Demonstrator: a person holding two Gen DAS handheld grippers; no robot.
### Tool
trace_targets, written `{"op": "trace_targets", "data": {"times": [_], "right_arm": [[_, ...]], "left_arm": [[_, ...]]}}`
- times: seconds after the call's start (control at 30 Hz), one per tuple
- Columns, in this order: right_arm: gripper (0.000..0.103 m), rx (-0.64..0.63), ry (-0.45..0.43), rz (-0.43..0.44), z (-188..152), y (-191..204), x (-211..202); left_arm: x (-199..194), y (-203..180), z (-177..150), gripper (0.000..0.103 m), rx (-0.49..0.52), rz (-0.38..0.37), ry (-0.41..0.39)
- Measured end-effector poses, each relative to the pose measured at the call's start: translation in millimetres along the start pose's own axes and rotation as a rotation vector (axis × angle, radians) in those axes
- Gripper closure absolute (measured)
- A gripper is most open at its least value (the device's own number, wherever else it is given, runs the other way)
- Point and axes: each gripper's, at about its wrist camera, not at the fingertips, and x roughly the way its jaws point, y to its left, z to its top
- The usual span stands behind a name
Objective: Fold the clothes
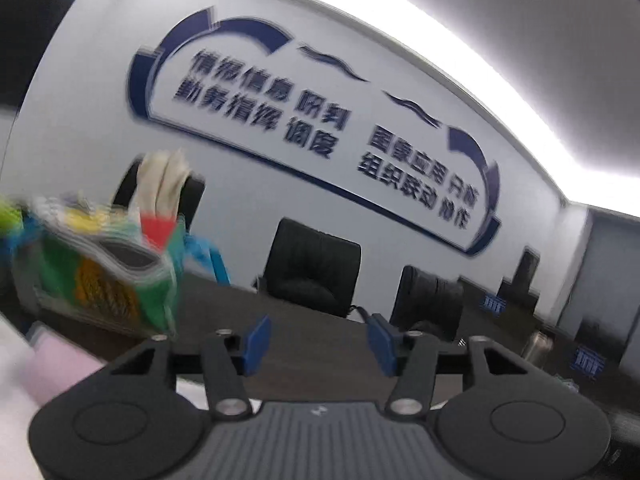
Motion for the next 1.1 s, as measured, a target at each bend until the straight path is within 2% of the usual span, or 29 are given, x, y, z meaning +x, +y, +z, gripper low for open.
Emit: {"op": "trace_targets", "data": {"times": [0.07,0.13,0.17,0.3,0.4,0.47,0.53,0.63,0.73,0.83,0.97,1.1], "right_arm": [[0.016,-0.031,-0.018,0.018,8.2,14.9,-25.8],[0.002,-0.058,-0.039,0.034,12.2,29.5,-50.5],[0.0,-0.068,-0.055,0.036,10.0,36.3,-63.1],[0.0,-0.031,-0.007,0.046,-13.4,63.0,-95.0],[0.0,0.006,0.09,0.055,-52.5,83.0,-108.9],[0.0,0.035,0.148,0.052,-84.6,96.4,-112.9],[0.0,0.098,0.214,0.047,-118.0,108.6,-111.1],[0.0,0.182,0.31,0.019,-163.8,126.6,-106.6],[0.0,0.158,0.355,-0.026,-192.3,149.7,-106.1],[0.0,0.079,0.376,-0.045,-207.0,171.7,-112.7],[0.0,0.074,0.419,-0.055,-213.7,179.6,-112.1],[0.0,0.05,0.441,-0.065,-219.1,183.5,-111.9]], "left_arm": [[-31.5,-2.1,19.8,0.045,0.092,0.014,0.0],[-68.3,7.4,15.9,0.03,0.143,0.042,0.009],[-87.8,14.7,9.5,0.023,0.17,0.057,0.023],[-144.3,33.8,-35.3,0.016,0.294,0.108,0.165],[-178.1,57.6,-83.7,0.015,0.315,0.168,0.246],[-192.0,80.9,-111.8,0.015,0.232,0.187,0.297],[-196.6,102.2,-132.5,0.015,0.162,0.254,0.36],[-203.0,116.4,-152.3,0.015,0.176,0.312,0.381],[-214.9,118.3,-160.3,0.015,0.186,0.335,0.386],[-223.0,121.8,-169.8,0.015,0.171,0.352,0.392],[-221.3,125.7,-174.9,0.014,0.153,0.397,0.406],[-222.0,131.4,-178.1,0.002,0.128,0.391,0.406]]}}
